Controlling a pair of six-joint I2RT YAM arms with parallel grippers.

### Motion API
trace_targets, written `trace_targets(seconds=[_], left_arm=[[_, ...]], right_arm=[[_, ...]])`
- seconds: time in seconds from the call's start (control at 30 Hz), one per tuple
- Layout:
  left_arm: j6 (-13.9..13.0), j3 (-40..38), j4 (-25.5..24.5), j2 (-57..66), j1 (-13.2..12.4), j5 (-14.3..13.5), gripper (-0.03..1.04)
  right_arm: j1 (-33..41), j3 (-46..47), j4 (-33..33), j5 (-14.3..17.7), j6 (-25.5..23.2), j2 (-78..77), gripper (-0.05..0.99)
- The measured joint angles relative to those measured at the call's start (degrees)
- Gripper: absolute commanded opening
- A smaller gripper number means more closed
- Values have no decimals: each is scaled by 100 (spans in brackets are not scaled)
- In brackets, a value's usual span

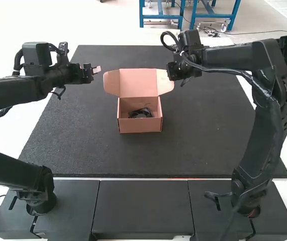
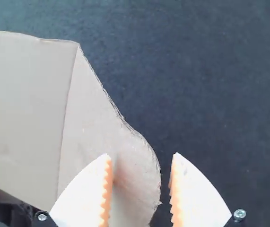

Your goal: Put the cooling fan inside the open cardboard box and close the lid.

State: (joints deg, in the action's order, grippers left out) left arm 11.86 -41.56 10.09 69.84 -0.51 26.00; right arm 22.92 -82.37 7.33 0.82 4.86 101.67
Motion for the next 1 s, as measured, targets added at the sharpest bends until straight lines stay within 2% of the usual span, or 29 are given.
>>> trace_targets(seconds=[0.27, 0.53, 0.63, 1.0], left_arm=[[0, 17, 4, 0, -2, 2, 97], [0, 136, 55, 2, -2, -4, 97], [-2, 138, 92, 39, -2, -4, 97], [0, 136, 428, 470, 0, -26, 97]], right_arm=[[7, -7, 24, -138, -184, -24, 14], [15, -7, 153, -293, -238, -162, 9], [22, -7, 188, -363, -258, -201, -2], [22, 195, 205, -581, -334, -448, -2]])
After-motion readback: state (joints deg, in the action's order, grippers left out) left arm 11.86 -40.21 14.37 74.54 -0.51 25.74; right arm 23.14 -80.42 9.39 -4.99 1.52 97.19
